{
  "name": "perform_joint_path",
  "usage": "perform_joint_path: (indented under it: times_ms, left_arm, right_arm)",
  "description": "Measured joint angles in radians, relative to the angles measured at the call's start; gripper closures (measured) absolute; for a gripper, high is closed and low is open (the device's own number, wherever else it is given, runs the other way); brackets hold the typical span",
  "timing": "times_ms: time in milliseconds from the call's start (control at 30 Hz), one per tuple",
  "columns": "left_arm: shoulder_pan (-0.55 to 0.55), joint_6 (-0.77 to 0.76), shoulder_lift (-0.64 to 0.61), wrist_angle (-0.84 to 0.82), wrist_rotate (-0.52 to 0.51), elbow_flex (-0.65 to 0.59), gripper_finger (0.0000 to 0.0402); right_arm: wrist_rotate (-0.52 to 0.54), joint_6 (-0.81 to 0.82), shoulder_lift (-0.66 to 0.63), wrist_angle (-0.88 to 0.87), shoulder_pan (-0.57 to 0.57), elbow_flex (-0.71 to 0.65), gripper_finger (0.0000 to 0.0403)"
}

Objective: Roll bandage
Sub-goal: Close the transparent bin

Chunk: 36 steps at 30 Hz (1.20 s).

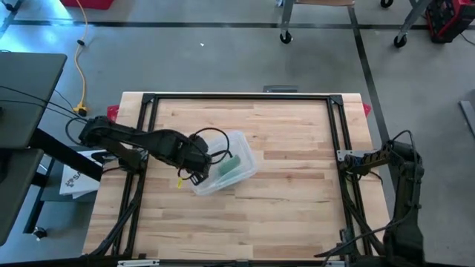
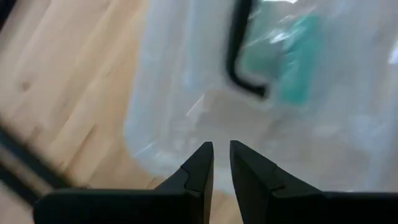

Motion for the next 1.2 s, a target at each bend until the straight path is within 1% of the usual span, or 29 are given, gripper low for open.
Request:
perform_joint_path:
  times_ms: [67, 133, 267, 367, 400, 467, 567, 700, 767, 833, 1000, 1067, 1133, 1167, 1200]
  left_arm:
    - [-0.010, 0.013, 0.001, 0.044, -0.003, 0.000, 0.0353]
    - [-0.024, 0.016, 0.010, 0.086, -0.006, -0.029, 0.0353]
    - [-0.026, 0.032, 0.011, 0.223, -0.018, -0.171, 0.0353]
    - [-0.018, 0.079, -0.003, 0.336, -0.081, -0.270, 0.0353]
    - [-0.012, 0.104, -0.001, 0.373, -0.129, -0.290, 0.0353]
    - [0.010, 0.158, 0.003, 0.432, -0.183, -0.300, 0.0354]
    - [0.056, 0.270, 0.007, 0.457, -0.211, -0.264, 0.0354]
    - [0.117, 0.377, 0.011, 0.448, -0.196, -0.149, 0.0353]
    - [0.141, 0.414, 0.005, 0.481, -0.201, -0.096, 0.0353]
    - [0.165, 0.455, 0.004, 0.538, -0.201, -0.079, 0.0354]
    - [0.231, 0.544, 0.018, 0.735, -0.138, -0.129, 0.0365]
    - [0.261, 0.550, 0.036, 0.807, -0.108, -0.177, 0.0373]
    - [0.288, 0.547, 0.070, 0.851, -0.037, -0.224, 0.0381]
    - [0.299, 0.534, 0.087, 0.871, -0.008, -0.242, 0.0385]
    - [0.310, 0.512, 0.099, 0.889, -0.001, -0.251, 0.0389]
  right_arm:
    - [0.009, 0.001, -0.010, 0.014, 0.000, 0.005, 0.0197]
    - [0.012, 0.012, -0.008, 0.020, 0.002, 0.009, 0.0197]
    - [-0.005, 0.022, 0.003, 0.003, 0.001, 0.003, 0.0197]
    - [-0.014, 0.024, 0.002, 0.008, 0.000, 0.007, 0.0197]
    - [-0.020, 0.022, 0.004, 0.004, -0.004, 0.007, 0.0197]
    - [-0.026, 0.017, 0.006, 0.001, -0.014, 0.006, 0.0197]
    - [-0.035, 0.019, 0.003, 0.002, -0.035, 0.006, 0.0197]
    - [-0.045, 0.019, 0.003, 0.005, -0.056, 0.006, 0.0197]
    - [-0.064, 0.030, 0.002, 0.004, -0.065, 0.006, 0.0197]
    - [-0.079, 0.028, 0.002, 0.004, -0.072, 0.006, 0.0197]
    - [-0.101, 0.030, 0.002, 0.003, -0.084, 0.006, 0.0197]
    - [-0.104, 0.030, 0.002, 0.003, -0.088, 0.006, 0.0197]
    - [-0.108, 0.030, 0.002, 0.003, -0.088, 0.006, 0.0197]
    - [-0.111, 0.032, 0.002, 0.003, -0.088, 0.006, 0.0197]
    - [-0.113, 0.035, 0.002, 0.003, -0.088, 0.006, 0.0197]
